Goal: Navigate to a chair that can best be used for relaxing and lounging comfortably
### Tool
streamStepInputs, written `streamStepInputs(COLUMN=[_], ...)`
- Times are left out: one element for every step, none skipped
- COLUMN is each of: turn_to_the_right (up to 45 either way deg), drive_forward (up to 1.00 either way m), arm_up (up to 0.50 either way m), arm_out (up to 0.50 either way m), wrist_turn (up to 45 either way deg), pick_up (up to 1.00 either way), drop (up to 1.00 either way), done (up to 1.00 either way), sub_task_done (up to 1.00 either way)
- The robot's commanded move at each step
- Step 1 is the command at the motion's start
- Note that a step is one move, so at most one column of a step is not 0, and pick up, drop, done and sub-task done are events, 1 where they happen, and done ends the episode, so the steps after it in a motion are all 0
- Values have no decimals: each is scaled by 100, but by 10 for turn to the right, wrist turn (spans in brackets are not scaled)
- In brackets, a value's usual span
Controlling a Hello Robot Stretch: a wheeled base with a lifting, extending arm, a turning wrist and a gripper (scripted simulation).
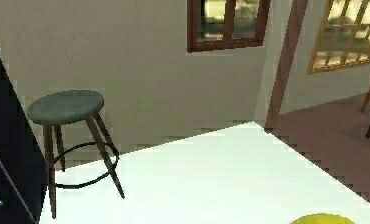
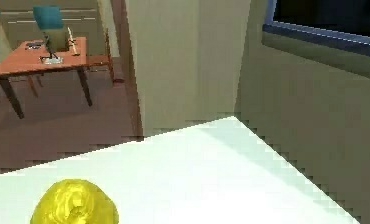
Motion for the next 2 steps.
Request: streamStepInputs(turn_to_the_right=[0,180], drive_forward=[80,0], arm_up=[0,0], arm_out=[0,0], wrist_turn=[0,0], pick_up=[0,0], drop=[0,0], done=[0,0], sub_task_done=[0,0])
